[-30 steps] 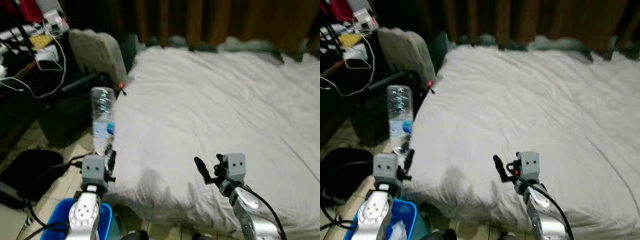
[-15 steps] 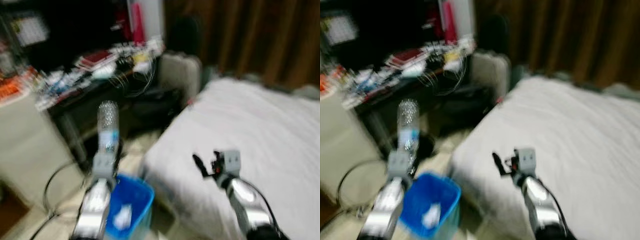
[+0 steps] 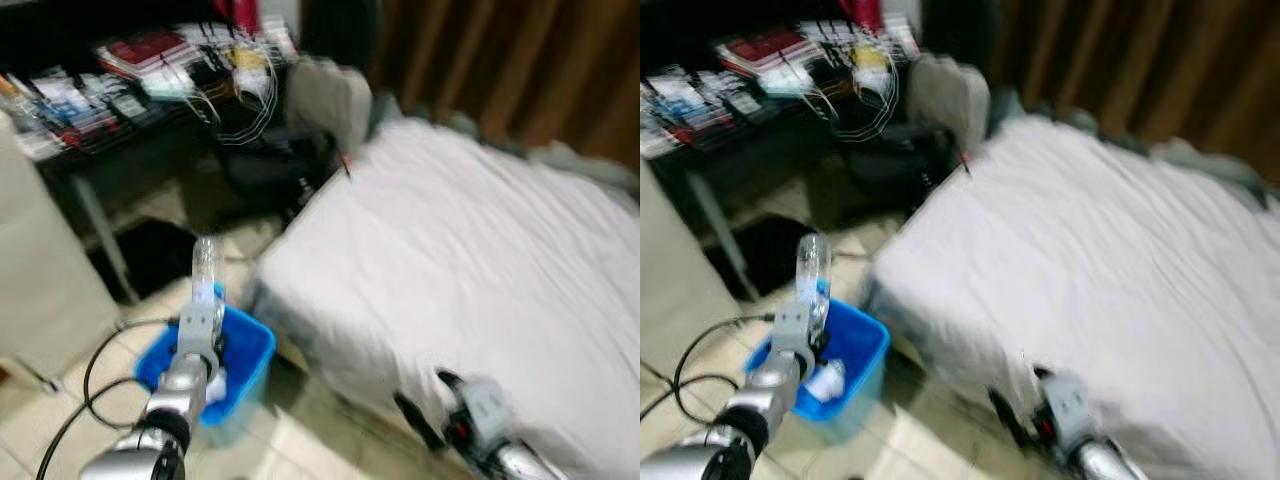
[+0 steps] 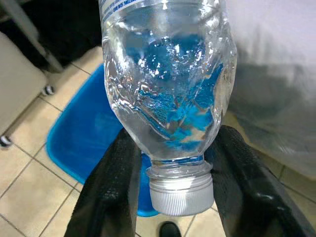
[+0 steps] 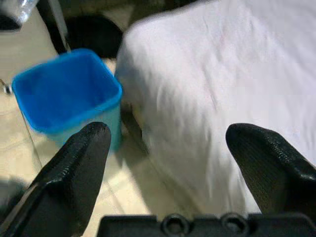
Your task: Clean up the room
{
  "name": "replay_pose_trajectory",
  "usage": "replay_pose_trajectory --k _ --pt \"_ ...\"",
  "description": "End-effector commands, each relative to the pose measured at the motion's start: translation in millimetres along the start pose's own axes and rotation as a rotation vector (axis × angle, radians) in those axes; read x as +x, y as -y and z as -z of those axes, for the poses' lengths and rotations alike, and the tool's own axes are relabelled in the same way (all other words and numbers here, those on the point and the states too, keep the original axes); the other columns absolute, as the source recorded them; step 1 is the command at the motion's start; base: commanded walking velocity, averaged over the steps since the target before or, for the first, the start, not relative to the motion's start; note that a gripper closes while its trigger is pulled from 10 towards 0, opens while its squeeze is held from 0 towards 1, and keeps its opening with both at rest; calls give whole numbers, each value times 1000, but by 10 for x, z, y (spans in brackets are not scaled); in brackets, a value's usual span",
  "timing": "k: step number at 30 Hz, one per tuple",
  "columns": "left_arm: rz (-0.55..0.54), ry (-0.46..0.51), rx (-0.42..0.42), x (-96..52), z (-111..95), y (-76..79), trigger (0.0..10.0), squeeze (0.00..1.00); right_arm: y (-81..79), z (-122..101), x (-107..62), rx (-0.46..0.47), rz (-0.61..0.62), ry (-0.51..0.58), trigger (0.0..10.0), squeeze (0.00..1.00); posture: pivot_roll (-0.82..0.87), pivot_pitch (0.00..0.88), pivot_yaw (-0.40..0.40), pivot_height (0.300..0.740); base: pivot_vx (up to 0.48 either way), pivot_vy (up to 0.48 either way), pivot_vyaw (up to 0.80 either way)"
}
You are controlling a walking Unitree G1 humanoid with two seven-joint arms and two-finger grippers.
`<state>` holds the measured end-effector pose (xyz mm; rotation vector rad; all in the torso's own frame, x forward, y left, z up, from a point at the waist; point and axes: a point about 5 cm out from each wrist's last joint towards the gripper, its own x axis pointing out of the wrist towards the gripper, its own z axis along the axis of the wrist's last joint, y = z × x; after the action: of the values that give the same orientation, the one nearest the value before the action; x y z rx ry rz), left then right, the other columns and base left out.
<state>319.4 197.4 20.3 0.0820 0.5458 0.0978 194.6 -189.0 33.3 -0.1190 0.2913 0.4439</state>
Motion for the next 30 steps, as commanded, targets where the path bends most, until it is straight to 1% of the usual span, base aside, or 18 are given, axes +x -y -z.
replay_pose_trajectory --k 1,2,3,8,10,11,12,13,14,15,16,19,20,22,24,26,28,30 --pt "-16 26 -16 19 -109 -11 10000 67 22 -49 -92 -4 5 -6 10000 0 -317 303 -111 740 0 0 0" --pt "-24 27 -20 21 -120 -29 10000 67 14 -46 -141 -3 6 -13 10000 0 -322 306 -112 740 0 0 0" --pt "-64 22 -21 25 -147 -127 10000 1000 -28 -50 -258 13 16 -42 10000 0 -335 316 -104 740 0 0 0" --pt "-143 5 3 14 -109 -226 10000 1000 -32 -106 -218 36 22 -56 10000 0 -301 304 -92 740 0 0 0" --pt "-134 15 7 9 -85 -188 10000 1000 -14 -109 -154 36 23 -56 10000 0 -273 277 -75 740 0 0 0" --pt "-127 19 3 8 -80 -174 10000 0 -6 -112 -136 36 25 -56 10000 0 -273 277 -75 740 0 0 0" --pt "-106 43 -7 4 -80 -137 10000 0 7 -130 -102 36 28 -44 10000 0 -250 253 -58 740 0 0 0" --pt "20 179 -25 -49 -73 56 10000 0 85 -192 14 39 80 2 10000 0 -180 184 -26 740 0 0 0" --pt "96 277 -22 -121 -81 171 10000 0 130 -237 68 39 120 34 10000 0 -151 154 -11 740 0 0 0" --pt "179 387 -2 -256 -113 298 10000 0 182 -287 113 36 173 69 10000 0 -114 109 7 740 0 0 0" --pt "292 522 23 -508 -193 473 10000 0 233 -339 188 36 237 113 10000 0 -83 56 31 740 0 0 0" --pt "390 639 6 -812 -326 598 10000 0 287 -403 278 57 325 174 10000 0 -70 7 58 740 0 0 0" --pt "391 654 11 -825 -349 603 10000 0 309 -429 322 74 343 190 10000 0 -65 0 65 740 0 0 0" --pt "359 642 52 -681 -317 587 10000 0 354 -538 424 93 361 249 10000 0 -69 0 68 740 0 0 0" --pt "348 631 67 -619 -319 586 10000 0 383 -560 456 103 371 258 10000 0 -71 0 70 740 0 0 -400" --pt "321 553 35 -500 -340 551 10000 0 419 -576 529 100 385 255 10000 0 -86 0 83 740 0 0 -788" --pt "315 488 12 -458 -355 518 10000 0 427 -586 583 84 379 253 10000 0 -105 0 88 740 0 -367 -788" --pt "333 447 -11 -422 -303 564 10000 0 447 -539 571 54 378 232 10000 0 -123 0 89 740 0 -480 -788"
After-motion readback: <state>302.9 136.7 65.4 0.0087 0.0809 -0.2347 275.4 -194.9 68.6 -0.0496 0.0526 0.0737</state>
